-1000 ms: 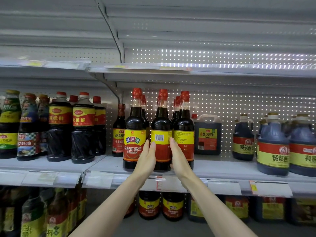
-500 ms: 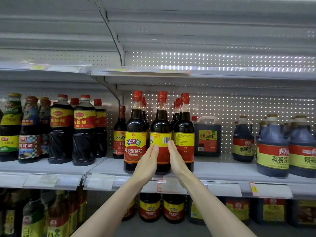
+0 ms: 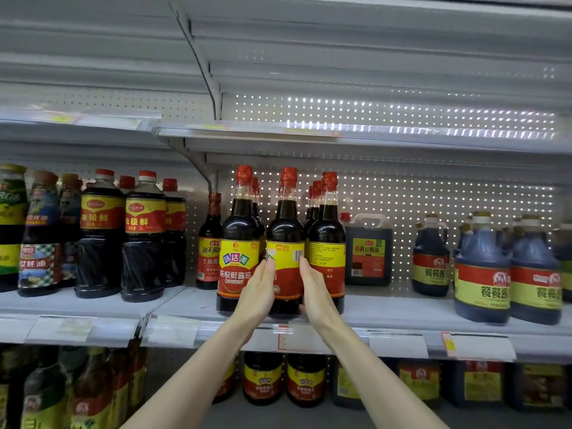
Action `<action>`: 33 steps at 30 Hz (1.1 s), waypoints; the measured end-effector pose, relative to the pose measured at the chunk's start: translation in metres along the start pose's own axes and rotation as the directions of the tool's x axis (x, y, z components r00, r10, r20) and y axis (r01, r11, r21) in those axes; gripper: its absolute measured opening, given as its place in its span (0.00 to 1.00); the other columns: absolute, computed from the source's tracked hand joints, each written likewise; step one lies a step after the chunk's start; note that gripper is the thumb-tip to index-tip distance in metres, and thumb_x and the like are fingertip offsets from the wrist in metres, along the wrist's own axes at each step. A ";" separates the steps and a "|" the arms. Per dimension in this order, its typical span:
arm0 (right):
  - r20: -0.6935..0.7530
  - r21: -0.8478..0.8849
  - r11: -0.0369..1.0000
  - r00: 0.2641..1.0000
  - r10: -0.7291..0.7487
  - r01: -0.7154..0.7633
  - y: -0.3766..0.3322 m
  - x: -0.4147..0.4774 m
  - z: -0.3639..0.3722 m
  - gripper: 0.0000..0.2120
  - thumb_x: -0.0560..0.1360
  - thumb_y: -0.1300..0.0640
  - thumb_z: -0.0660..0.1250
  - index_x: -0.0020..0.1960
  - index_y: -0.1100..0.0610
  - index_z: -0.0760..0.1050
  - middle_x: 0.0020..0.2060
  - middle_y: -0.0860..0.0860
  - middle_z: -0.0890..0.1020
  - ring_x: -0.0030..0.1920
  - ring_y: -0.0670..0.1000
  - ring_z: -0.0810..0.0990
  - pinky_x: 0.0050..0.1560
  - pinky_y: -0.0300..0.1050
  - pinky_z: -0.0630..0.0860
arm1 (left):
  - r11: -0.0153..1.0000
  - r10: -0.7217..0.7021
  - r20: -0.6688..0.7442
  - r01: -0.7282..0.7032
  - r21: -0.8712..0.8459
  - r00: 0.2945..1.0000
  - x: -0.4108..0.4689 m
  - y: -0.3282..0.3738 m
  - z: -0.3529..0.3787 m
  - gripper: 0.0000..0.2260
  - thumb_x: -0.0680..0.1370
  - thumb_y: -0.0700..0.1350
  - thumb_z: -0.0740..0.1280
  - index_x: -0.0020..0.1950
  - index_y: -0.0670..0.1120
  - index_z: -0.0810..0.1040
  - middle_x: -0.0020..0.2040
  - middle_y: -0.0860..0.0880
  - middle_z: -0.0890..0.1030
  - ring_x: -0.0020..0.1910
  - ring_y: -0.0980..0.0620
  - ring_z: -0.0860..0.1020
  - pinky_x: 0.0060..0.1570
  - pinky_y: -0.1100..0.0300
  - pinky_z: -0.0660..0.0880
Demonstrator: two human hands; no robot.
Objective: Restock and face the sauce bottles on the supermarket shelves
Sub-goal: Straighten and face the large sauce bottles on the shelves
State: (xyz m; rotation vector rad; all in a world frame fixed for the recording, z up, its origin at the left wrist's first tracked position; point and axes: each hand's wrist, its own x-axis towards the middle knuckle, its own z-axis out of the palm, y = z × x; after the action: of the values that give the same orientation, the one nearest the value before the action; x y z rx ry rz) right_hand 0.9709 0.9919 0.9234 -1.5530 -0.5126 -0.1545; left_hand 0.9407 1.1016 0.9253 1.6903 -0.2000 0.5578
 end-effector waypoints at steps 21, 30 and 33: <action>-0.008 0.008 1.000 1.000 -0.005 0.005 -0.008 -0.012 -0.001 0.25 0.80 0.37 0.52 0.72 0.47 0.64 0.67 0.46 0.69 0.63 0.43 0.72 0.61 0.46 0.68 | 1.000 -0.001 -0.001 0.001 -0.012 1.000 -0.002 0.001 -0.002 0.21 0.83 0.58 0.50 0.71 0.53 0.69 0.62 0.54 0.76 0.61 0.57 0.74 0.59 0.59 0.71; 0.018 0.041 0.999 1.000 0.014 -0.015 -0.013 -0.011 -0.005 0.12 0.82 0.42 0.48 0.63 0.40 0.63 0.51 0.35 0.73 0.50 0.35 0.72 0.57 0.44 0.66 | 0.998 0.055 -0.009 -0.055 0.038 0.998 -0.014 0.000 -0.003 0.19 0.83 0.55 0.50 0.70 0.52 0.68 0.63 0.55 0.75 0.59 0.61 0.73 0.53 0.67 0.69; 0.029 0.027 0.999 0.999 0.016 -0.017 -0.014 -0.013 -0.005 0.10 0.82 0.42 0.48 0.59 0.38 0.65 0.50 0.35 0.73 0.49 0.35 0.72 0.56 0.43 0.66 | 0.998 0.035 -0.055 -0.033 0.045 0.998 -0.011 0.003 -0.002 0.21 0.83 0.55 0.50 0.74 0.49 0.63 0.64 0.53 0.73 0.60 0.58 0.72 0.55 0.64 0.68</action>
State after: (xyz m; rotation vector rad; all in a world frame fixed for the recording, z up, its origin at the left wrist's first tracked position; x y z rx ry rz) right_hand 0.9543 0.9837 0.9315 -1.5342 -0.5226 -0.1118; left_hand 0.9291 1.1013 0.9224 1.7143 -0.1775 0.6383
